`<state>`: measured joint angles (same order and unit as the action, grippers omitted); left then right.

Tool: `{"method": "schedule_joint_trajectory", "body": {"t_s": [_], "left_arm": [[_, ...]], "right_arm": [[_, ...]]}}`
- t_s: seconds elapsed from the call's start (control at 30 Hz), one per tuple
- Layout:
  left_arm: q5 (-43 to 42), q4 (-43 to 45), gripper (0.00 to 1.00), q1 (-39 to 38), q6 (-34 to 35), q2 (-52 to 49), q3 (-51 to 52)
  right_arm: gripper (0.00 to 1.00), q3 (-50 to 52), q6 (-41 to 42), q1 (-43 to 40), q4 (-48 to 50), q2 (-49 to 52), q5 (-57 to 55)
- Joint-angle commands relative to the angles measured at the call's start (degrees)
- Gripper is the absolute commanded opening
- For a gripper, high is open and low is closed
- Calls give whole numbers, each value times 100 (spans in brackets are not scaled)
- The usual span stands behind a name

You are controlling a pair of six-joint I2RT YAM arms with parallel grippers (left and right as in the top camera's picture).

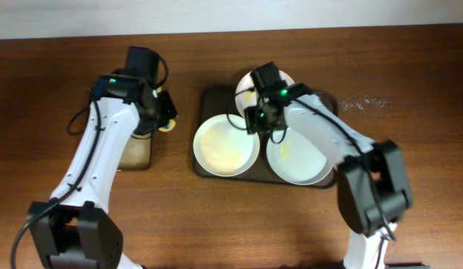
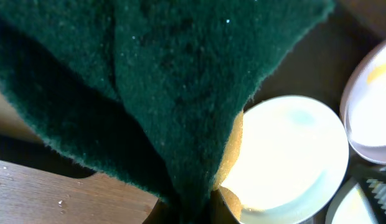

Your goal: Clean dirty plates on tray and stack at the side

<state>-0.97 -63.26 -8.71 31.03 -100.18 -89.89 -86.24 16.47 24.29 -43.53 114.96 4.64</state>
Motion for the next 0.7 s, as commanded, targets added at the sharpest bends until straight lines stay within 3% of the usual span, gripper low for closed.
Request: {"method": "schedule_joint_trajectory", "body": {"t_s": [0.0, 0.1, 0.33, 0.4, 0.57, 0.67], "left_arm": [[31, -13, 0, 179, -101, 52, -59], [35, -26, 0, 223, -138, 52, -59], [61, -26, 0, 223, -140, 52, -59], [140, -28, 0, 223, -146, 52, -59], [160, -28, 0, 229, -376, 52, -59], [184, -20, 0, 330, -374, 52, -59]], "right_arm": [[50, -24, 9, 170, 87, 448, 179], [47, -24, 9, 175, 94, 470, 210], [26, 205, 15, 205, 94, 470, 372], [4, 214, 15, 205, 79, 470, 374], [4, 31, 9, 205, -85, 363, 345], [4, -378, -7, 258, -516, 31, -223]]}}
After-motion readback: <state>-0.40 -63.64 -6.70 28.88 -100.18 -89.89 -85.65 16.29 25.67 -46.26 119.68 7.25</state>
